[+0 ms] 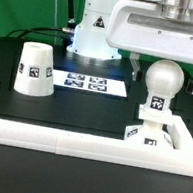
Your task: Assemble lamp
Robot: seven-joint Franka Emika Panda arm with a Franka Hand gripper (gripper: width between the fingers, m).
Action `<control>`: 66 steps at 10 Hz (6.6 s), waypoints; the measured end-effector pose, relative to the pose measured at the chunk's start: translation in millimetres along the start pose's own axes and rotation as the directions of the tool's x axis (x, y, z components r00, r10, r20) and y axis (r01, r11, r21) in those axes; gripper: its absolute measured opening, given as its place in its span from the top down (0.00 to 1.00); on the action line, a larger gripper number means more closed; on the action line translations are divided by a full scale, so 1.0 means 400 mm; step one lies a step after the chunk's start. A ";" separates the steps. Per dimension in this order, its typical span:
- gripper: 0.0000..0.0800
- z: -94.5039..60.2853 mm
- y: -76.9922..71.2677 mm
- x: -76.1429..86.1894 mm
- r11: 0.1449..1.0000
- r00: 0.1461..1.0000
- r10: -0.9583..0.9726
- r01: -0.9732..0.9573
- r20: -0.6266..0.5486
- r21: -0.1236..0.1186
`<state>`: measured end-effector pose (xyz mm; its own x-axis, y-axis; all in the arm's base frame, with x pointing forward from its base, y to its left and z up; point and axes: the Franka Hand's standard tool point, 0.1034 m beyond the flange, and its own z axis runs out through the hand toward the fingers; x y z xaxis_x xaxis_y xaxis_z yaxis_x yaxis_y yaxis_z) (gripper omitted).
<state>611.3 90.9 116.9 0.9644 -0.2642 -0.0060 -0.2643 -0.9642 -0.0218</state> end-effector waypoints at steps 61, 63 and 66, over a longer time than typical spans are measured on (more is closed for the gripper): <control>0.81 0.099 0.599 -0.412 0.970 0.968 -0.239 0.241 0.074 -0.020; 0.94 0.097 0.597 -0.410 0.970 0.968 -0.240 0.242 0.072 -0.020; 0.94 0.097 0.597 -0.410 0.970 0.968 -0.240 0.242 0.072 -0.020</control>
Offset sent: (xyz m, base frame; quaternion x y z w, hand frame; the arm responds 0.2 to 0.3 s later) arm -0.0217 -0.0155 0.0203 -0.0076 -0.0258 0.0029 0.9996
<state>390.0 -95.3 73.8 0.9971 -0.0228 -0.0722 -0.0230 -0.9997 -0.0022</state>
